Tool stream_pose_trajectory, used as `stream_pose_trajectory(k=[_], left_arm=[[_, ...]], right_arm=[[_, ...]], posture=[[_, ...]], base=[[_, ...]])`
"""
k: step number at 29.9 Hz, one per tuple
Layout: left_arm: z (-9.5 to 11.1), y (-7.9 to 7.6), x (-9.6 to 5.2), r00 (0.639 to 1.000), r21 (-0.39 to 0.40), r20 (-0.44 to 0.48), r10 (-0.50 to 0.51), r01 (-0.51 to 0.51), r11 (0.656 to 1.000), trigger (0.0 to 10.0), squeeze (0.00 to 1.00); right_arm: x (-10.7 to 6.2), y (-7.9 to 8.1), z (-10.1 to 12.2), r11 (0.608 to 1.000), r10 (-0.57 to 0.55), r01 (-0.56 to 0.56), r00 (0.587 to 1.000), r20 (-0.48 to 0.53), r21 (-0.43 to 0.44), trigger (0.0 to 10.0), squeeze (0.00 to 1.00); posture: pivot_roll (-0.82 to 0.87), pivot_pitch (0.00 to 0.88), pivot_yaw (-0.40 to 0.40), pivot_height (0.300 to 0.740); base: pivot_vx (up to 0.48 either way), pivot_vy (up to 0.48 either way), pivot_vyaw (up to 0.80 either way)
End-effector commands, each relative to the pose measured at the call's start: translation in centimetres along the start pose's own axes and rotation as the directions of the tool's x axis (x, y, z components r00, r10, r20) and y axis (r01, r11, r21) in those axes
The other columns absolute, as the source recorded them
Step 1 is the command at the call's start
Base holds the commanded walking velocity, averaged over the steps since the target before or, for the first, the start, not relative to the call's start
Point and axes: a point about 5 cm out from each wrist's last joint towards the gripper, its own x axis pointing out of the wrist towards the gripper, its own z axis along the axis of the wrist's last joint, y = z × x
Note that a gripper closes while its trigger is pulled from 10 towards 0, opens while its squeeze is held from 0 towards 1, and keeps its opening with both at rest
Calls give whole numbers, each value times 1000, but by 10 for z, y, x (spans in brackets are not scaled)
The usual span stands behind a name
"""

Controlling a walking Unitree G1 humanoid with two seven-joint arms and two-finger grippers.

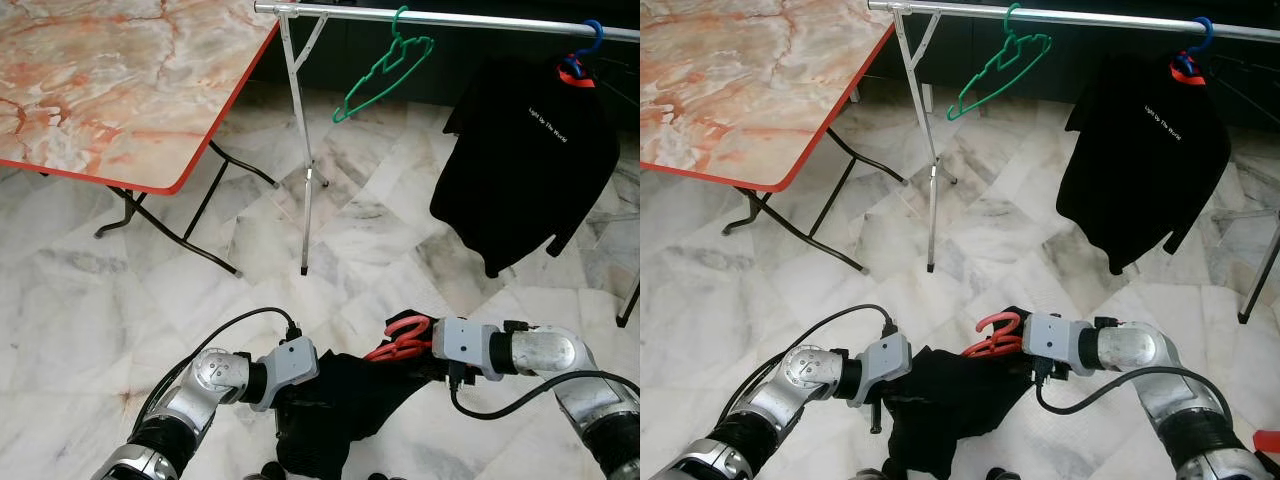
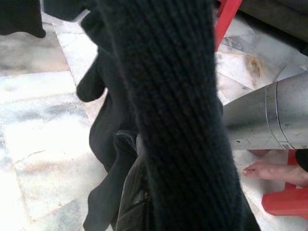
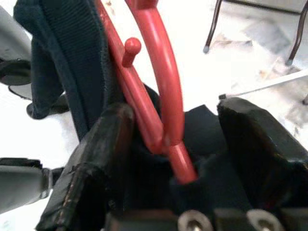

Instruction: Hang hanger

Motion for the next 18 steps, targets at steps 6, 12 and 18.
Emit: stream_pose_trajectory(k=[6,12,18], left_arm=[[-1,-4,0,1000,-13,20,-9,9,1000,0,0],[-1,-4,0,1000,-13,20,-11,11,1000,0,0],[-1,-5,0,1000,-8,18,-18,18,1000,0,0]], right_arm=[[2,0,-2,1000,-17,17,1000,1,4,10000,0],[6,6,-4,1000,26,-26,1000,5,17,588,0],[10,22,-6,986,154,-155,988,30,54,0,0]], posture=[[-53,266,23,740],[-51,260,23,740],[-51,249,23,740]], base=[[0,0,0],[0,0,0],[0,0,0]])
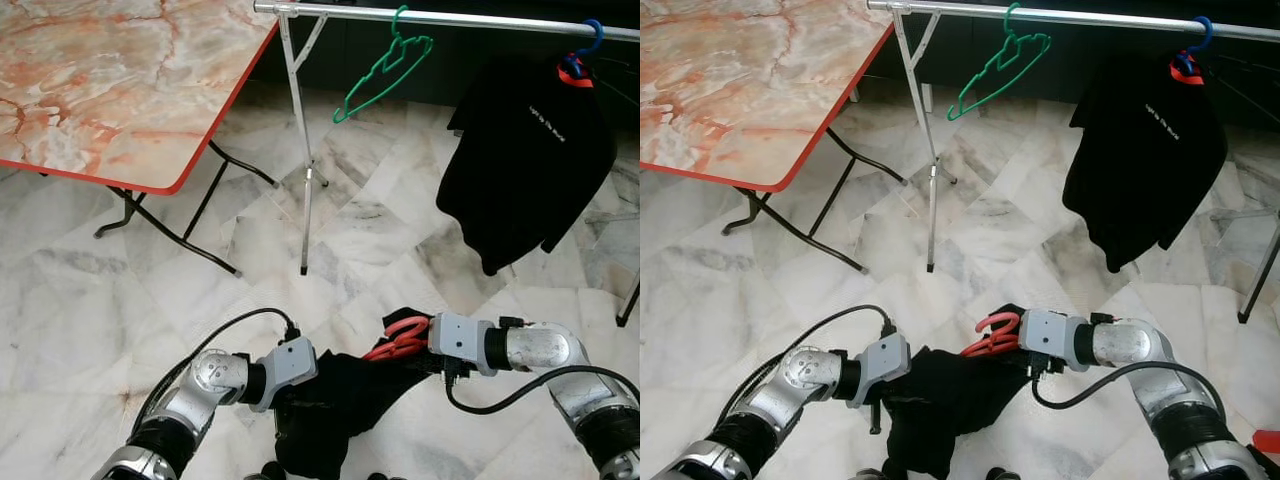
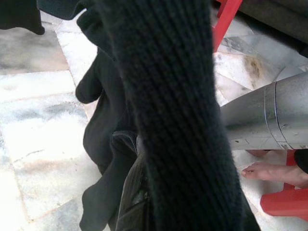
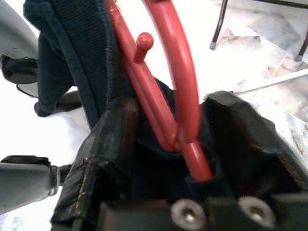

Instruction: Hang hanger

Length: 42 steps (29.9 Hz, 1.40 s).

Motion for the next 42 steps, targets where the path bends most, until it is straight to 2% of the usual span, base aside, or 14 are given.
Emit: stream_pose_trajectory(k=[1,7,29,42], left_arm=[[1,-3,1,1000,-1,18,-16,16,1000,0,0],[1,-3,1,1000,4,16,-20,20,1000,0,0],[2,-5,3,999,8,18,-35,34,999,0,0],[3,0,-1,1000,14,11,-16,16,1000,0,0]], right_arm=[[6,14,-5,996,77,-77,997,16,36,0,0],[10,11,1,996,78,-81,995,57,44,0,0],[18,23,1,980,196,-197,980,33,21,0,0],[20,22,2,982,188,-188,982,25,9,0,0]], posture=[[-51,249,23,740],[-45,238,24,740],[-43,237,26,740],[-41,245,29,740]], base=[[0,0,0],[0,0,0],[0,0,0],[0,0,0]])
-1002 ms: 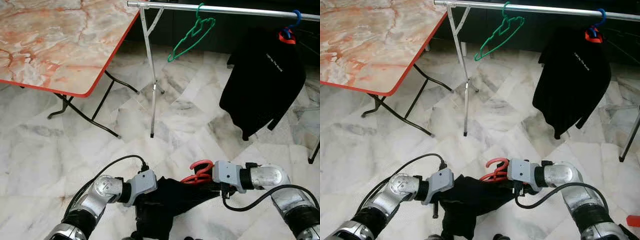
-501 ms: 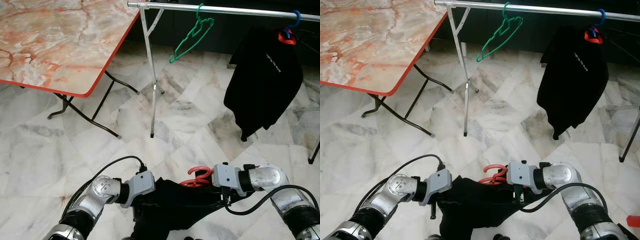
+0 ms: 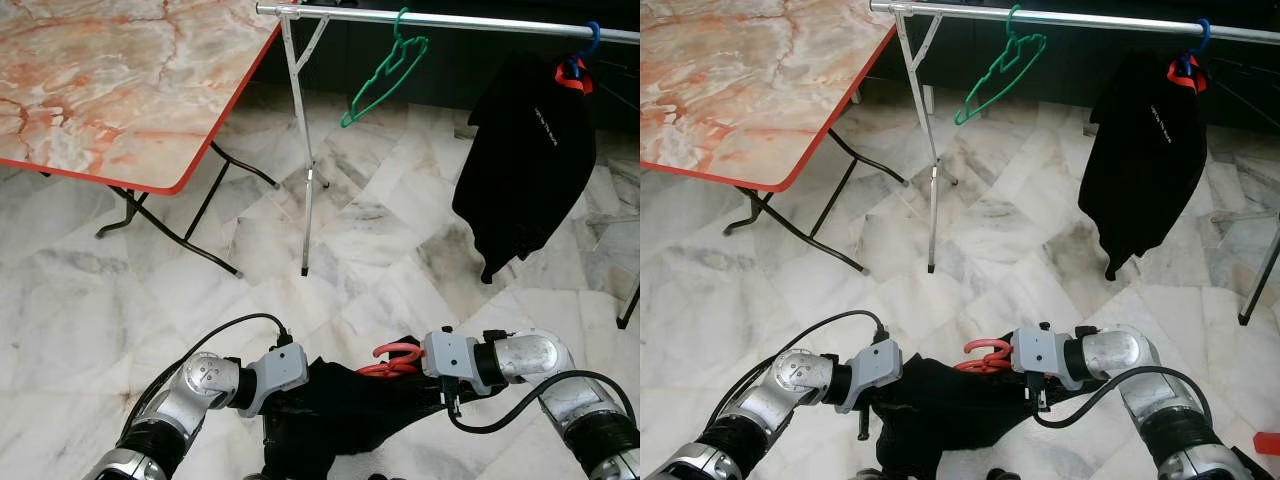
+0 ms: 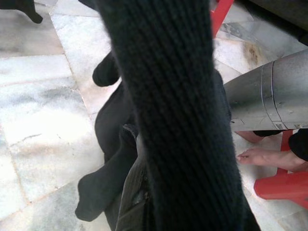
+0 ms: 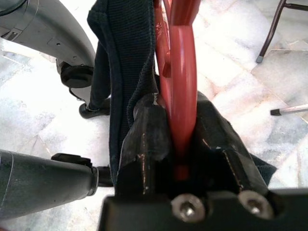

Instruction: Hang hanger

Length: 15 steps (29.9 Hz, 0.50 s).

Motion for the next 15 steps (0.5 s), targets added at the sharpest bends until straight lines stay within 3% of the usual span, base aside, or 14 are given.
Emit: stream_pose_trajectory(k=[1,9,15], left_arm=[[13,2,5,998,28,60,1,-2,1000,0,0],[14,4,2,998,22,68,9,-10,1000,0,0],[20,7,2,995,28,101,25,-28,999,0,0]], right_arm=[[9,7,-2,1000,25,-25,1000,-13,6,0,0],[7,9,-7,999,29,-28,999,-35,18,0,0],[-10,9,-21,998,-33,37,996,-87,52,0,0]], posture=[[-41,245,29,740],[-36,252,37,740],[-47,258,39,740]], base=[[0,0,0],[0,0,0],[0,0,0]])
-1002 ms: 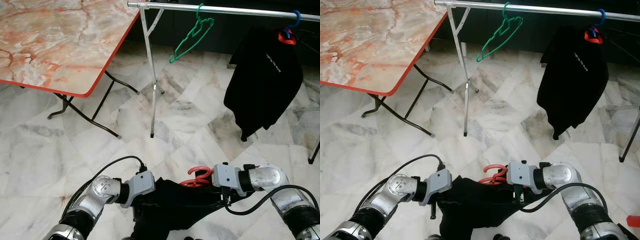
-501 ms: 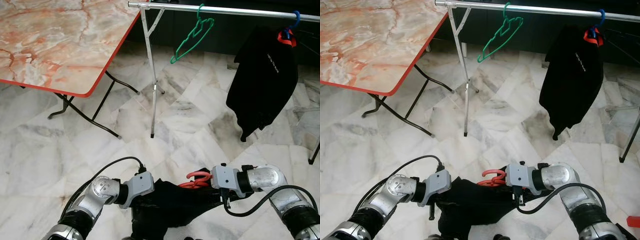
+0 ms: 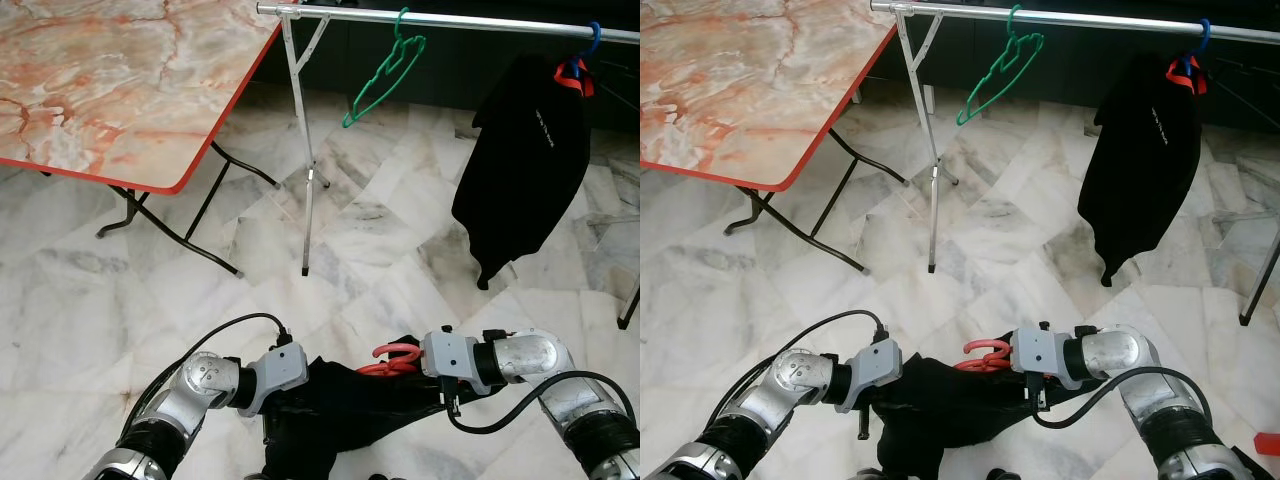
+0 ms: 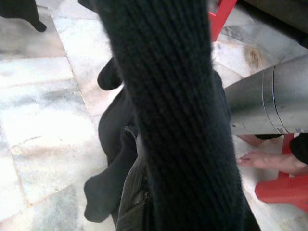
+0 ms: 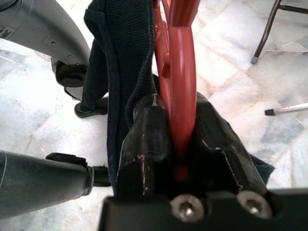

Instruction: Hang hanger

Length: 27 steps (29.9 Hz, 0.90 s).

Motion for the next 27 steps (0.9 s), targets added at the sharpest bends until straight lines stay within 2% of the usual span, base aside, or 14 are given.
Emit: stream_pose_trajectory(k=[1,2,3,4,5,6,17,18,19,20,22,23,24,27], left_arm=[[18,8,1,995,27,98,36,-39,999,0,0],[20,9,1,993,20,106,46,-49,999,3294,0],[21,10,2,992,11,114,50,-52,999,4784,0],[23,10,2,991,5,126,43,-44,999,10000,0],[24,10,2,990,-3,135,38,-38,999,10000,0],[25,11,1,989,-26,147,33,-29,999,10000,1000],[33,16,-10,977,-67,214,3,12,998,10000,1000],[34,15,-9,974,-73,225,-6,23,997,10000,820],[35,15,-9,973,-77,232,-11,30,997,10000,820],[37,14,-8,967,-87,255,-10,34,996,9020,114],[40,15,-7,959,-106,284,3,29,994,8392,106],[42,15,-7,952,-124,306,11,29,992,5686,110],[42,15,-7,950,-130,311,11,31,991,1569,110],[40,13,-7,953,-135,303,3,40,990,0,110]], right_arm=[[-8,11,-20,998,-15,20,997,-75,62,0,0],[-10,11,-21,997,-24,29,997,-73,69,0,0],[-12,11,-22,997,-29,35,997,-71,75,0,0],[-15,13,-23,996,-34,39,997,-70,81,0,0],[-16,13,-24,996,-37,43,997,-73,83,0,0],[-18,14,-25,995,-42,49,996,-77,86,0,0],[-20,18,-30,990,-74,83,994,-76,113,0,0],[-20,18,-29,990,-79,86,994,-71,114,0,0],[-20,18,-29,990,-81,89,994,-68,114,0,0],[-20,18,-28,988,-90,96,994,-60,120,0,0],[-20,18,-28,987,-95,102,994,-58,123,0,0],[-20,18,-28,987,-98,104,994,-58,124,0,0],[-20,19,-28,987,-99,105,993,-57,124,0,0],[-20,19,-28,985,-109,115,993,-52,129,0,0]], posture=[[-47,258,39,740],[-53,261,40,740],[-57,264,42,740],[-59,266,42,740],[-59,267,43,740],[-60,269,43,740],[-50,280,54,740],[-49,281,56,740],[-49,281,56,740],[-49,282,58,740],[-50,283,60,740],[-51,284,60,740],[-49,284,60,740],[-50,287,63,740]], base=[[0,0,0],[0,0,0],[0,0,0],[0,0,0],[0,0,0],[0,0,0],[0,0,0],[0,0,0],[0,0,0],[0,0,0],[0,0,0],[0,0,0],[0,0,0],[0,0,0]])
